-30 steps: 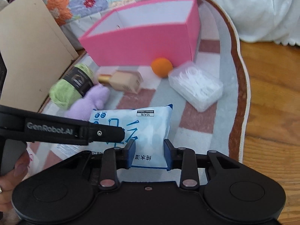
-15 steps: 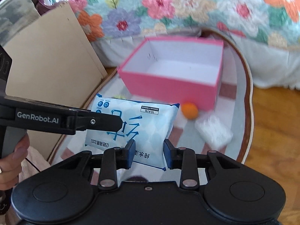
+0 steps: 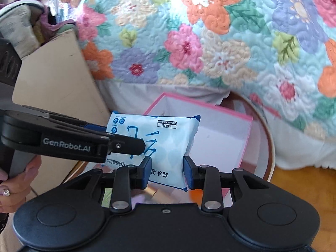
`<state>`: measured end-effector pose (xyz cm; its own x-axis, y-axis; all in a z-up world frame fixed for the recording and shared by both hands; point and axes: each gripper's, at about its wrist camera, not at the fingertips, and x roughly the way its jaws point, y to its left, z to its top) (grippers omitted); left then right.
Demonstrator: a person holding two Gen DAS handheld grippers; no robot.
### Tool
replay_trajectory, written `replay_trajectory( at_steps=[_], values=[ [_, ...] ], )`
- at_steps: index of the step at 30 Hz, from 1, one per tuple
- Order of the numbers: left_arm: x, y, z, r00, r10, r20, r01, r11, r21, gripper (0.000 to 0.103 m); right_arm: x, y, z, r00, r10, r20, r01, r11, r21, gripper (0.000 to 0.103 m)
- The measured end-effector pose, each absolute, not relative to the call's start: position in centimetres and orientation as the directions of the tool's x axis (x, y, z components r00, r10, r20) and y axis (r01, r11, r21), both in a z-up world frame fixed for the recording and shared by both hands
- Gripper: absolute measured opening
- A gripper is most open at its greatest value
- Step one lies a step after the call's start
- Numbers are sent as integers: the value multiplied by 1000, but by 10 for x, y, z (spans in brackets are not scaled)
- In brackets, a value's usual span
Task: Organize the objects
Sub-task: 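Carry the wipe pack with the left tool into the pink box and release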
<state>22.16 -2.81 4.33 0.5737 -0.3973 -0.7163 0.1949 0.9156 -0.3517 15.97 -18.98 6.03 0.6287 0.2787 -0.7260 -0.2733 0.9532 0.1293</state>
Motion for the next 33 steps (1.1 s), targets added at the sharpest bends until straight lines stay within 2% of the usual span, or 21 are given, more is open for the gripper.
replay_trajectory(
  at_steps=[7,18,29,33],
  values=[
    [302,-35,-9,544,-394,-741,196,918,-345,46,228,-203,13,628,246,-739,-206,967,147,39],
    [394,-60,-97,434,-425,-794,162,904,-395,46,301,-234,-72,528,187,-828,-87,982,167,40],
    [429,-67,-138,382,-456,-804,98,885,-456,50,337,-232,-99,481,71,-874,-111,994,20,40],
    [436,-73,-147,383,-435,-815,68,893,-445,57,343,-224,-107,493,17,-870,-130,990,-55,40]
  ],
)
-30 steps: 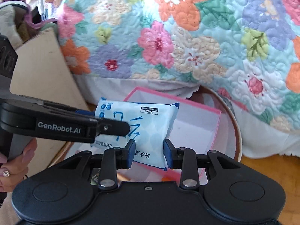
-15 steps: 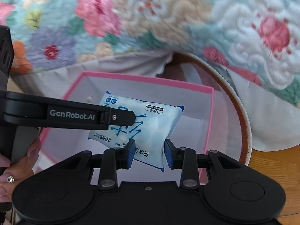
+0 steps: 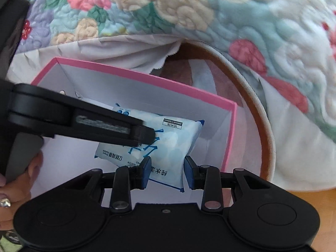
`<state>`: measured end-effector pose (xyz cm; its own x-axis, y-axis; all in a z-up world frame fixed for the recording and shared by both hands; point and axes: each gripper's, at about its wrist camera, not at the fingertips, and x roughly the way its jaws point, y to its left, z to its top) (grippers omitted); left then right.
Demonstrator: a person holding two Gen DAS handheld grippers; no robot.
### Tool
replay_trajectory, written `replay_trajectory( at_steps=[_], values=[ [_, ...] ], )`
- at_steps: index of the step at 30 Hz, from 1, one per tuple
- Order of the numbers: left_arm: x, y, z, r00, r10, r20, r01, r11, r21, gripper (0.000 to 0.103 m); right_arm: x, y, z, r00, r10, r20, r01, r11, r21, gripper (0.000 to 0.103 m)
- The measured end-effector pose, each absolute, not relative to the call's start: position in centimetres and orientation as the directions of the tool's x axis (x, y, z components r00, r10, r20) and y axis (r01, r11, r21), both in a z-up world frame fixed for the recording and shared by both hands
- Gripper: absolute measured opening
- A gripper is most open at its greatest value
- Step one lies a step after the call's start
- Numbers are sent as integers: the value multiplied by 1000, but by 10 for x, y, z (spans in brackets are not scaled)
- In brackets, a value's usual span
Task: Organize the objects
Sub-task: 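Carry the wipe pack with the left tool into the pink box and release, then move the left tool back and close on the white packet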
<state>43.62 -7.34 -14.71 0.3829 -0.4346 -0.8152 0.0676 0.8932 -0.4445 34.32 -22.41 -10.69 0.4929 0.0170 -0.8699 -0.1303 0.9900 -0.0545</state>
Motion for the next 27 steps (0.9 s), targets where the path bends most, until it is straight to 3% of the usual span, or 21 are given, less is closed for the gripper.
replay_trajectory(
  at_steps=[3,9,13,21,27],
  values=[
    [437,-76,-150,386,-375,-843,29,918,-395,63,342,-218,-109,516,-19,-856,-134,986,-102,39],
    [415,-80,-129,393,-280,-876,74,959,-273,76,320,-229,-99,554,54,-831,-123,992,-18,44],
    [392,-81,-110,332,-286,-899,148,957,-250,76,300,-237,-84,550,175,-817,-140,983,116,44],
    [353,-62,-38,342,-267,-901,170,960,-221,76,263,-227,-30,531,259,-807,-184,965,188,51],
    [303,-46,19,384,-233,-894,212,964,-160,76,229,-214,18,529,305,-792,-238,949,207,61]
  ],
)
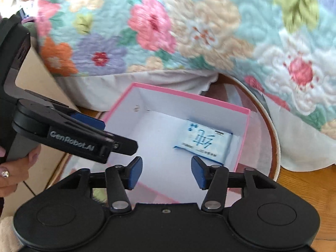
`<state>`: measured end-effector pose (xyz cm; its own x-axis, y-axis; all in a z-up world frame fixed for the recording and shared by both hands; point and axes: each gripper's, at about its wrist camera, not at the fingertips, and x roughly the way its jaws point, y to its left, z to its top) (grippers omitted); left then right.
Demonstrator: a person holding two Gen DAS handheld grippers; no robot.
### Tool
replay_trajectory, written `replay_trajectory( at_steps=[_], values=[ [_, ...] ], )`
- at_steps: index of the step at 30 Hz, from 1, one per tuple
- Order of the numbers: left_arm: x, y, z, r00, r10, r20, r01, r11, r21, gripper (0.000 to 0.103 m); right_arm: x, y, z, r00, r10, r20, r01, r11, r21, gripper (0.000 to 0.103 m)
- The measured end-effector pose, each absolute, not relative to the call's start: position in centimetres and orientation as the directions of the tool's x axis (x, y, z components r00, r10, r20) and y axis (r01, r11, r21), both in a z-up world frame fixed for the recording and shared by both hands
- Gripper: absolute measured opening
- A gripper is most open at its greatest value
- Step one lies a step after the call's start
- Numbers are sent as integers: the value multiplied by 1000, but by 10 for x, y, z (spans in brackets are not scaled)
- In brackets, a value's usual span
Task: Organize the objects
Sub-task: 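Move the left tool back and close on the white packet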
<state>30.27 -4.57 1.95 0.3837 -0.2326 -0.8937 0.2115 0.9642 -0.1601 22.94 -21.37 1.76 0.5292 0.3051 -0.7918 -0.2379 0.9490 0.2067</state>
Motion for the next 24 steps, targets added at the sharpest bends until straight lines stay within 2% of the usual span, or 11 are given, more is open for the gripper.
replay_trajectory(
  at_steps=[5,14,18,24],
  values=[
    [256,-35,51,400,-209,-892,219,967,-129,77,194,-204,49,523,352,-776,-279,931,234,69],
    [183,-10,81,388,-220,-895,214,966,-145,78,128,-173,85,484,396,-780,-358,903,237,75],
    [153,-3,80,374,-232,-898,206,965,-163,80,98,-160,87,447,449,-774,-411,871,268,78],
    [119,1,60,345,-197,-918,162,976,-148,81,61,-141,62,358,492,-793,-453,835,314,81]
  ],
)
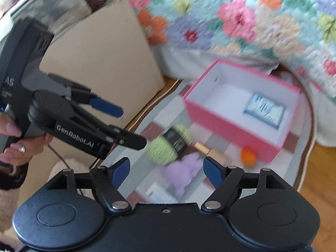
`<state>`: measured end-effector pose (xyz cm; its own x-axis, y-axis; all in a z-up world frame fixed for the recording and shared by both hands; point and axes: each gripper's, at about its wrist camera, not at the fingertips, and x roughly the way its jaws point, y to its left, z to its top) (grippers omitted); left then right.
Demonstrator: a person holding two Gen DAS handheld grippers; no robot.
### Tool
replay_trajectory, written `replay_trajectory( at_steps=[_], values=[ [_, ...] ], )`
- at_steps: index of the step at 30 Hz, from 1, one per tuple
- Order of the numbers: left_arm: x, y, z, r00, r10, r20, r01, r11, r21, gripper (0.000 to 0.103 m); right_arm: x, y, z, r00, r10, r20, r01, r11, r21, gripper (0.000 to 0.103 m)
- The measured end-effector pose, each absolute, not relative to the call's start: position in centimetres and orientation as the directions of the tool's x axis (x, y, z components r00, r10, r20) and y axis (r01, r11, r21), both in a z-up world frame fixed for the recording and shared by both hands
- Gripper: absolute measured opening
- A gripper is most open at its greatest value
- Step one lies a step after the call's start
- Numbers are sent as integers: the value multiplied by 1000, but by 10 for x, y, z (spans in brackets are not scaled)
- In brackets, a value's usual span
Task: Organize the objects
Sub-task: 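Move the left tool back and close on the white packet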
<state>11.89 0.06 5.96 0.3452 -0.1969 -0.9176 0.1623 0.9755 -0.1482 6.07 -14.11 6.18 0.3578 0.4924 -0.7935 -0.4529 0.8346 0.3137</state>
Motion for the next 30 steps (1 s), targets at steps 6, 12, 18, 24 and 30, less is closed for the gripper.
replay_trajectory(
  at_steps=[6,12,18,24,30],
  values=[
    [102,5,28,277,-218,-936,143,973,-184,81,40,-132,27,278,533,-800,-438,811,388,81],
    [99,9,-19,190,-280,-941,106,959,-264,81,43,-131,-32,182,575,-798,-300,805,511,81],
    [107,16,-71,130,-262,-956,7,965,-263,81,52,-122,-91,106,585,-804,-164,808,566,81],
    [116,24,-114,106,-247,-963,-36,967,-252,81,62,-105,-132,101,561,-821,-120,827,550,81],
    [118,22,-149,67,-268,-961,-68,960,-273,80,64,-91,-159,86,513,-854,-125,856,501,81]
  ],
)
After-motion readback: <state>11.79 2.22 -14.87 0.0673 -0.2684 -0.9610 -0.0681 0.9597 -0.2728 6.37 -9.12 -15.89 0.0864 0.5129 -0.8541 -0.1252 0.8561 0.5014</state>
